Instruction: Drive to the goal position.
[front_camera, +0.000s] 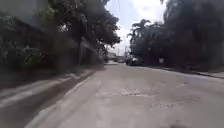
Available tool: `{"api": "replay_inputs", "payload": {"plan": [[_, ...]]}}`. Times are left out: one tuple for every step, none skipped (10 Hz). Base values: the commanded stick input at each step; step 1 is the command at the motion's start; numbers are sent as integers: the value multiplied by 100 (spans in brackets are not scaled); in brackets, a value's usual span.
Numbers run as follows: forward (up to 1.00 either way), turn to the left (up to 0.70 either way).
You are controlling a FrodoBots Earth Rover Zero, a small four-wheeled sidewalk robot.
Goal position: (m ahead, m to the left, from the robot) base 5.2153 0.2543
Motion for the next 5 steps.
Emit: {"api": "replay_inputs", "payload": {"plan": [[100, 0], [100, 0], [100, 0], [100, 0], [100, 0]]}}
